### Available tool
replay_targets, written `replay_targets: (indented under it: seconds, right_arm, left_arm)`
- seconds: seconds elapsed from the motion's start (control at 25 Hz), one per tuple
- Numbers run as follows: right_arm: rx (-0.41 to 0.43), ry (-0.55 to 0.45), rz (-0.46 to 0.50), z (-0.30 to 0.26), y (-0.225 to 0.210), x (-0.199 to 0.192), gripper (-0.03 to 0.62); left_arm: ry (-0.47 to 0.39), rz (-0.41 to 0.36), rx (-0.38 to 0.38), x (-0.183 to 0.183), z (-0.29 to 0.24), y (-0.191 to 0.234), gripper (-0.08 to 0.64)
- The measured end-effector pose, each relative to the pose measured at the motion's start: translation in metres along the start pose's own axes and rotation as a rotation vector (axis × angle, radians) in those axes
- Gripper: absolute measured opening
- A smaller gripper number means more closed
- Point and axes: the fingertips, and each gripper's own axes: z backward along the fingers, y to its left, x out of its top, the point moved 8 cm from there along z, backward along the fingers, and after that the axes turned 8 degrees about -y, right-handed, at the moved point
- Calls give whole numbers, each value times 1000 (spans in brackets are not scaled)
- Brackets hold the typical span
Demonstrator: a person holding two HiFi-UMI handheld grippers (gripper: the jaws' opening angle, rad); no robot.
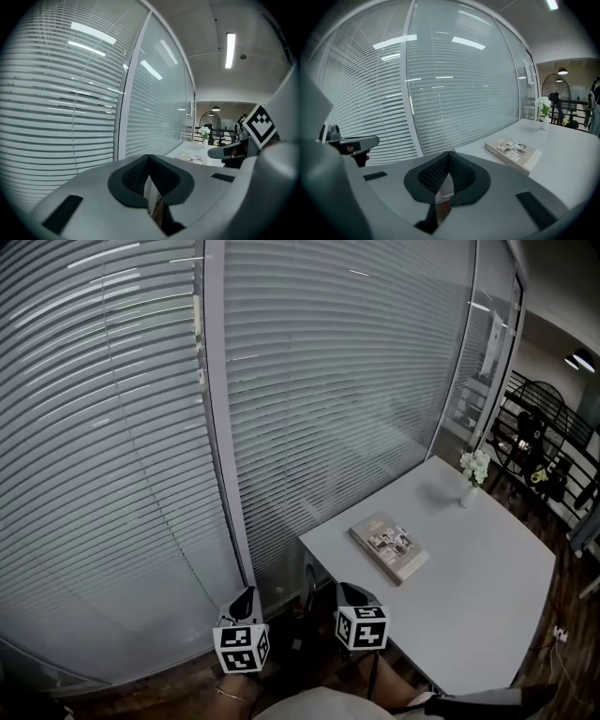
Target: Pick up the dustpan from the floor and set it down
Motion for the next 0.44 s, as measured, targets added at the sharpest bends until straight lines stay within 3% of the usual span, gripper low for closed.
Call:
replay_targets:
  seconds: [0.44]
  right_arm:
    - [8, 1, -8, -3, 1, 0, 32]
  left_arm:
    - [-6, 7, 24, -3, 5, 5, 18]
